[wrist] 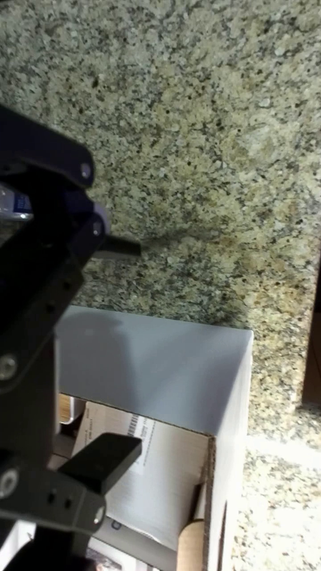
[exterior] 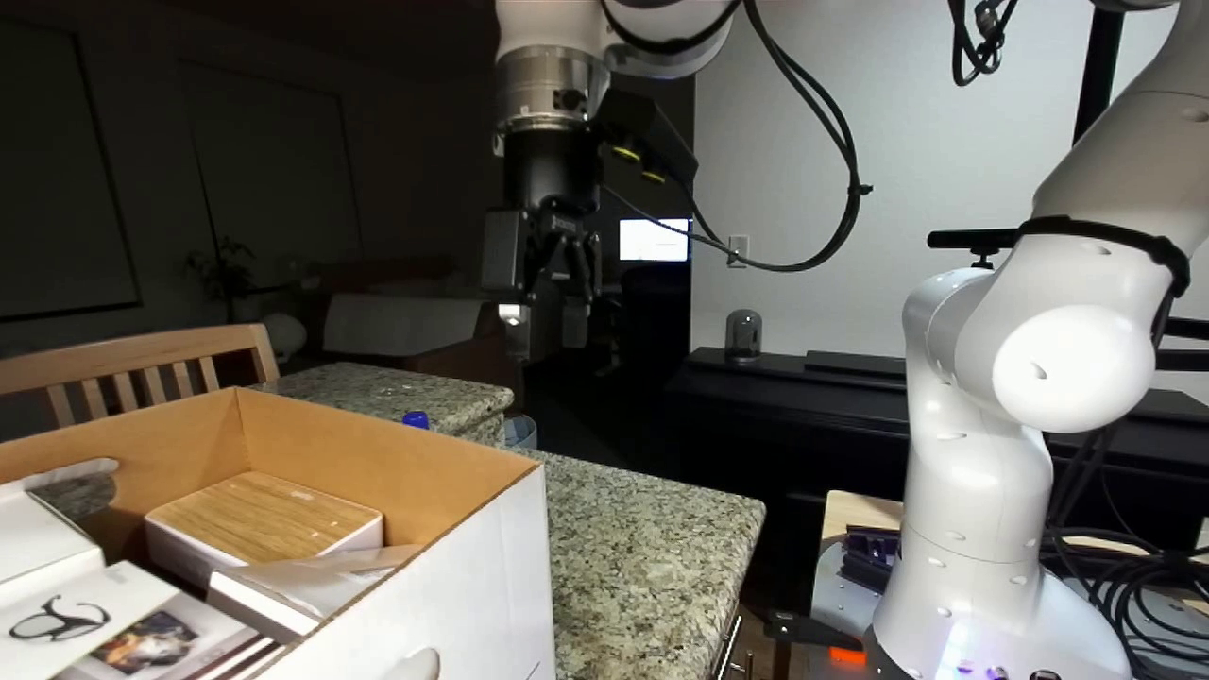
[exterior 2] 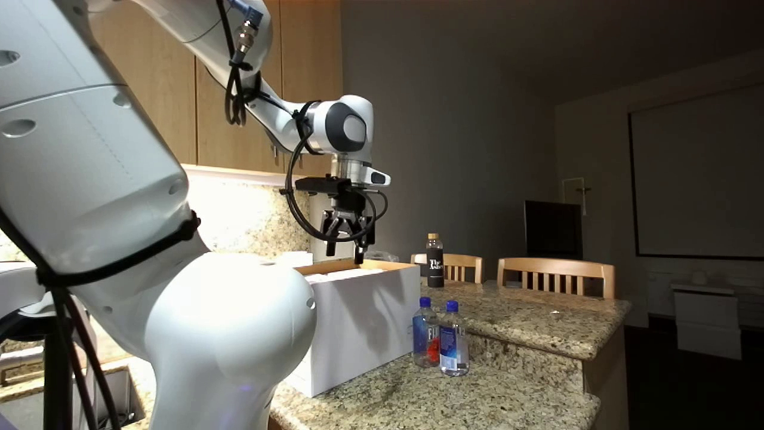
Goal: Put the right bottle in the box
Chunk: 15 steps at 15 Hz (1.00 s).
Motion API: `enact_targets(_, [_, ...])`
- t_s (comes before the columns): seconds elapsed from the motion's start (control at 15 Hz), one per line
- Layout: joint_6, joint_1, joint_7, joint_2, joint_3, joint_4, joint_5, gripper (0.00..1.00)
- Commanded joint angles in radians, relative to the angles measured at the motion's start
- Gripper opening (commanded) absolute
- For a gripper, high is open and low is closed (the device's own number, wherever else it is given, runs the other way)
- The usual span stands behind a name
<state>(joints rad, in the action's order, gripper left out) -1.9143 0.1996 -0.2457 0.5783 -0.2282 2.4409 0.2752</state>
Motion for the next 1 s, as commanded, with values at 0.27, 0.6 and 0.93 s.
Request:
enact_targets(0.27, [-0.135,-0.116,-0.021,-0.136,0.013,-0.115,-0.163,1.0])
enact_targets(0.6, [-0.182,-0.127,-0.005,-0.207,0.048,-0.138,-0.168,1.0])
enact_targets(0.93, [-0.189,-0.129,-0.004,-0.268,0.055,-0.175,-0.171,1.0])
